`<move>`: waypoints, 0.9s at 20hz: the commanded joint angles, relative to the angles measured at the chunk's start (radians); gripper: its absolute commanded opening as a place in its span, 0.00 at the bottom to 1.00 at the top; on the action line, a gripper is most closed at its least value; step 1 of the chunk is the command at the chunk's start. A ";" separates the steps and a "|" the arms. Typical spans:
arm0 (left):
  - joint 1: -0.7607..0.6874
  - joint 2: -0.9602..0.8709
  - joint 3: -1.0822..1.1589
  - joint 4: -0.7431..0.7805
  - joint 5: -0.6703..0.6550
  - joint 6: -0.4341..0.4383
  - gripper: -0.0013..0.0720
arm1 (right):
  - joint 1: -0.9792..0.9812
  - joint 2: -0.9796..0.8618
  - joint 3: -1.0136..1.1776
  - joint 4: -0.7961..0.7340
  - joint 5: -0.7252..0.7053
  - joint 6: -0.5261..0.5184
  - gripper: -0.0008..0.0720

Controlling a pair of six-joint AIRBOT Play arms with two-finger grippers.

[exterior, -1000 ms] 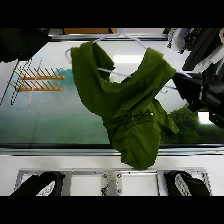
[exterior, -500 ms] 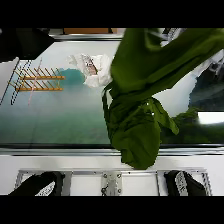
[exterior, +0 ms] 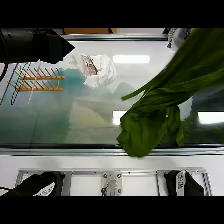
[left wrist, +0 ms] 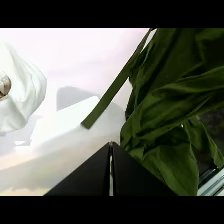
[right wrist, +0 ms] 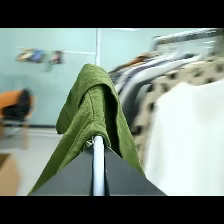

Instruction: Fold the clothes and pants, and hang the long-sleeved shirts on hangers.

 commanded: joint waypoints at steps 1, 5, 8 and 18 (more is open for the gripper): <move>-0.003 -0.006 0.000 0.001 0.003 0.021 0.04 | -0.027 0.019 0.020 -0.159 -0.238 0.045 0.02; -0.003 -0.006 0.000 0.000 0.003 0.027 0.04 | -0.061 0.003 0.077 -0.346 -0.375 0.116 0.02; -0.003 -0.006 0.000 0.000 0.003 0.027 0.04 | -0.106 -0.040 0.147 -0.363 -0.442 0.116 0.02; -0.003 -0.006 0.000 0.000 0.003 0.027 0.04 | -0.172 -0.203 0.354 -0.364 -0.448 0.115 0.02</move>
